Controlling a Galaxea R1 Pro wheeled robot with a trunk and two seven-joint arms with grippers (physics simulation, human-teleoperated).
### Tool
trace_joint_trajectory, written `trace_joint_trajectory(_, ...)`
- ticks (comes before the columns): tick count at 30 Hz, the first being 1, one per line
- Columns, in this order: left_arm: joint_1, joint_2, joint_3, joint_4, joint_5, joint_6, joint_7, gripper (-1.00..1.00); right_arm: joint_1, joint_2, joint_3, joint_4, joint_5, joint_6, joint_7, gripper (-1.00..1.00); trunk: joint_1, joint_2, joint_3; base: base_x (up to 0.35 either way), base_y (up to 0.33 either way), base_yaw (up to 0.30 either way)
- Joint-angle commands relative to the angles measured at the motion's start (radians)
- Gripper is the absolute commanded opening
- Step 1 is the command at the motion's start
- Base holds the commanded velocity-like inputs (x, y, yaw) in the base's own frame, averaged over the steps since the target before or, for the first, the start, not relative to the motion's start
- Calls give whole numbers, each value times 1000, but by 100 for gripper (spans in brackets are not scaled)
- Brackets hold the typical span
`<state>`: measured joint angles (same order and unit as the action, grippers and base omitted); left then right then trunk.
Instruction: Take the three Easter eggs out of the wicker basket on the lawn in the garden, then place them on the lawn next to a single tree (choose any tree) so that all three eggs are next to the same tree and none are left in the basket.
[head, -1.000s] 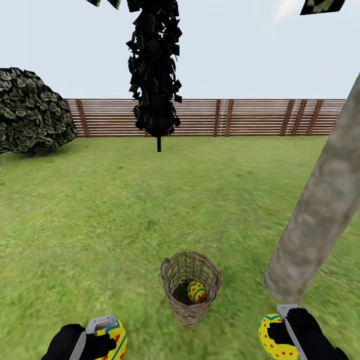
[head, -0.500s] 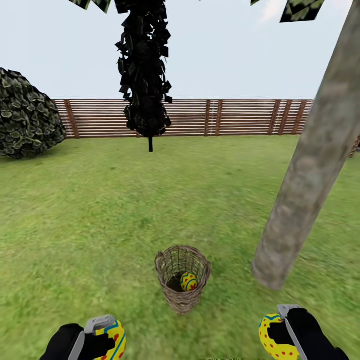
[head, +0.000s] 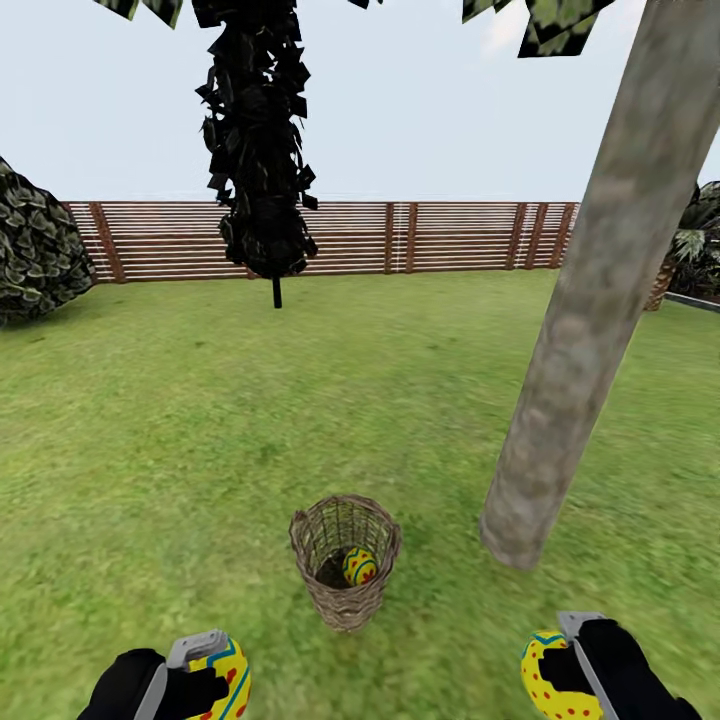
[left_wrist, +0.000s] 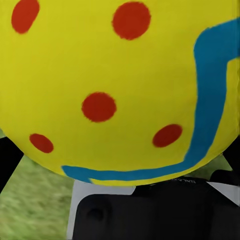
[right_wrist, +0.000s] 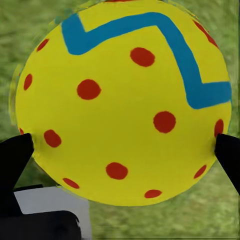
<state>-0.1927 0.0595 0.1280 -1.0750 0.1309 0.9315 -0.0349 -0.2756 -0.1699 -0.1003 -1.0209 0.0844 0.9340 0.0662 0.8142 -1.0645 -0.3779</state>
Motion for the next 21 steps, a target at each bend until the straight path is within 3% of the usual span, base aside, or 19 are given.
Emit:
trace_joint_trajectory(1, -1, 6, -4, 5, -3, -1, 2, -100, -1, -6, 4, 5, 5, -1, 8, -100, 0, -1, -1, 0, 0, 0)
trace_joint_trajectory(6, -1, 34, -1, 33, -4, -29, 15, -100, -1, -34, -1, 30, 6, -9, 6, -100, 0, -1, -1, 12, -91, 0)
trace_joint_trajectory(10, -1, 33, -3, 55, -2, -51, 18, -100, -1, -54, -2, 42, 6, -7, 5, -100, 0, -1, -1, 72, -308, 0)
trace_joint_trajectory(15, -1, 33, -6, 111, -2, -100, 19, -100, -1, -54, -1, 42, 9, -1, 4, -100, 0, -1, -1, 14, -330, 0)
trace_joint_trajectory(21, -1, 20, -6, 101, -2, -99, 17, -100, -1, -54, -2, 42, 8, 6, 3, -100, 0, -1, -1, -66, -327, 0)
